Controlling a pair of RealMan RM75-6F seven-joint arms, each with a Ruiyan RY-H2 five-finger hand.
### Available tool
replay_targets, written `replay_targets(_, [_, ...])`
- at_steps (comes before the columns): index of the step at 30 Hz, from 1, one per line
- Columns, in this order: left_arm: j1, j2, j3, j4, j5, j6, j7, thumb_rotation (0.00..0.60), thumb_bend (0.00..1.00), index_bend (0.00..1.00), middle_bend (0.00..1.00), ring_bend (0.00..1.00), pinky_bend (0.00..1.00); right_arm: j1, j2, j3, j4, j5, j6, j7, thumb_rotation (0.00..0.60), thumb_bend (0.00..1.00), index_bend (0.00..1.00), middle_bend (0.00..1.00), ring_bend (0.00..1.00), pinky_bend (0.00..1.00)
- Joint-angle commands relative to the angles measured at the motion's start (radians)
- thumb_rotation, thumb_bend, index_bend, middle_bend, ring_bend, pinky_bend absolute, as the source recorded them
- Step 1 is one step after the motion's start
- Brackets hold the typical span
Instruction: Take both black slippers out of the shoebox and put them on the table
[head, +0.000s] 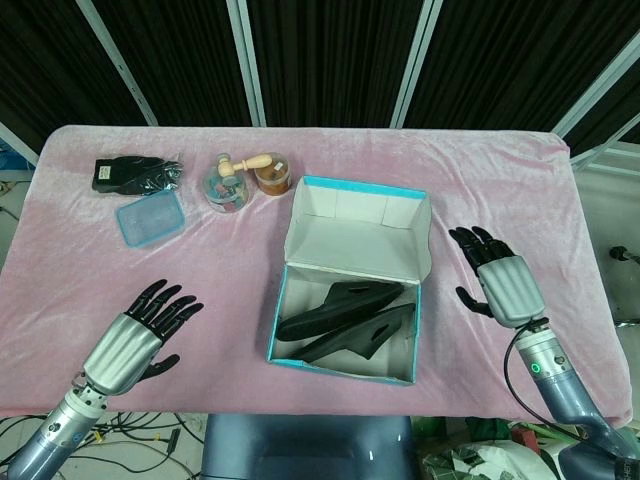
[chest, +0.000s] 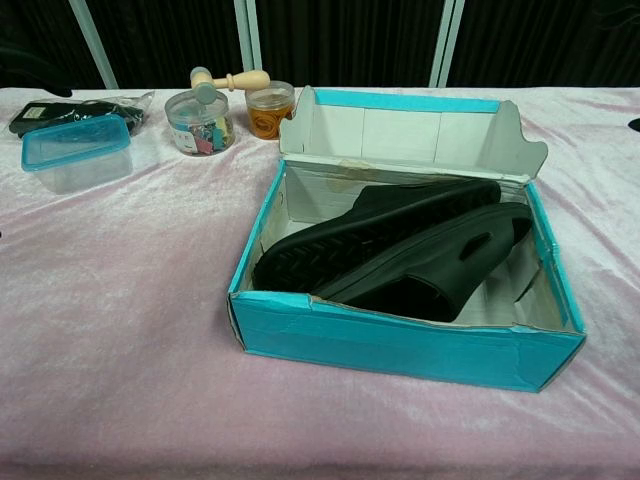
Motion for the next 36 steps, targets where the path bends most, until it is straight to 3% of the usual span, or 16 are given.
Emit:
replay_targets(1, [0.000,-0.002,0.000,0.002,-0.001,0.003,-0.002,0.600,0.00,0.17,0.21,0.11,0.11,0.001,-0.002,0.001,0.003,0.002,0.003,0.001,0.600,0.25,0.05,0.09,0.09,0.25])
replay_targets(11, [-0.006,-0.010,-0.021,-0.013,-0.041,-0.009,0.007,0.600,0.00,0.18,0.22,0.12,0.12,-0.023,-0.008,-0.007,0.018,0.010,0.041,0.021,0.600,0.25,0.05,0.09,0.09,0.25])
replay_targets(15, [-0.045,-0.020,-0.076,-0.060,-0.099,-0.056,0.044,0.600,0.00,0.19,0.23,0.15,0.15,-0.083,0.003,-0.021,0.026,0.027,0.107,0.069,0.600,0.25,0.05,0.09,0.09,0.25])
replay_targets(21, [-0.102,-0.082,-0.152,-0.161,-0.280,-0.173,0.162,0.600,0.00,0.20,0.25,0.20,0.24,-0.129,0.004,-0.047,0.040,0.016,0.149,0.105,0.600,0.25,0.05,0.09,0.09,0.25])
replay_targets(26, [-0.192,-0.161,-0.222,-0.224,-0.483,-0.301,0.260,0.600,0.00,0.21,0.25,0.20,0.25,-0.151,0.001,-0.059,0.041,0.005,0.167,0.115,0.600,0.25,0.05,0.09,0.09,0.25])
replay_targets(29, [-0.257,-0.231,-0.258,-0.212,-0.597,-0.350,0.340,0.600,0.00,0.21,0.25,0.21,0.26,-0.158,0.000,-0.062,0.041,0.000,0.175,0.115,0.600,0.25,0.05,0.09,0.09,0.25])
replay_targets(36, [-0.368,-0.379,-0.279,-0.153,-0.751,-0.376,0.484,0.600,0.00,0.22,0.25,0.21,0.26,-0.169,0.004,-0.063,0.040,0.000,0.178,0.114,0.600,0.25,0.05,0.09,0.09,0.25])
